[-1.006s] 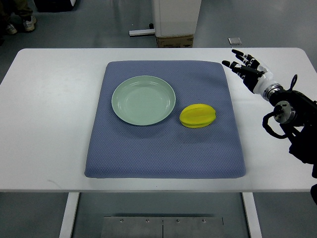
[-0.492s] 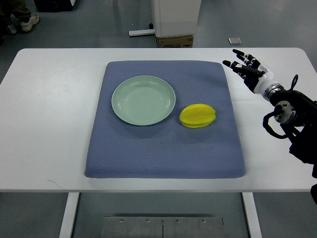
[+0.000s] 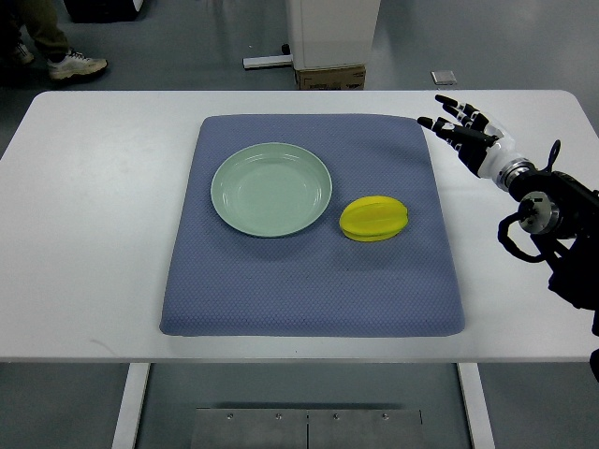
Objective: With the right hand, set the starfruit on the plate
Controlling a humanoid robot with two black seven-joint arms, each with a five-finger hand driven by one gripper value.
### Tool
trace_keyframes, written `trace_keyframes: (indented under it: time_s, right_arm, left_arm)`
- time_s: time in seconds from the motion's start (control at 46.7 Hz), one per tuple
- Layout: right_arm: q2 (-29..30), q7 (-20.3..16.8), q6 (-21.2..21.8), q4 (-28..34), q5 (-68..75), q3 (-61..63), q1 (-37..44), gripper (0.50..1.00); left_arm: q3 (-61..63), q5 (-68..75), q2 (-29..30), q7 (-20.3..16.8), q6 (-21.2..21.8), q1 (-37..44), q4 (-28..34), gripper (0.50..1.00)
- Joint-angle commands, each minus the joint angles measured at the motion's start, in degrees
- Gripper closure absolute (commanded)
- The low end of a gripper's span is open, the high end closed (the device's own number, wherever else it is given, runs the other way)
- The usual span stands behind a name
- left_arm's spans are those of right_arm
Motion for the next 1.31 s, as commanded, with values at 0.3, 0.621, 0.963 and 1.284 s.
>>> trace_keyframes:
  time_s: [0.3,0.621,0.963,1.284]
  right_arm:
    - [-7.09,3.31,6.2,9.64,-1.47,-9.04,-0.34,0.502]
    - [-9.82,8.5,6.46,18.78,-17.64,-10.63,-1.39,0.502]
    - [-12.28,16.49,6.2,24.24,-28.37,-19.16,-1.74,0.509]
    - [-12.19,17.99,4.53,24.15,-33.82,-19.51,-1.92,0.513]
  left_arm:
    - [0.01,-0.01,0.0,0.0,0.0,0.0,0.0,0.5]
    - [0.01,-0.01,0.0,0.0,0.0,0.0,0.0,0.5]
    - [0.01,-0.01,0.0,0.0,0.0,0.0,0.0,0.5]
    - [0.01,-0.01,0.0,0.0,0.0,0.0,0.0,0.5]
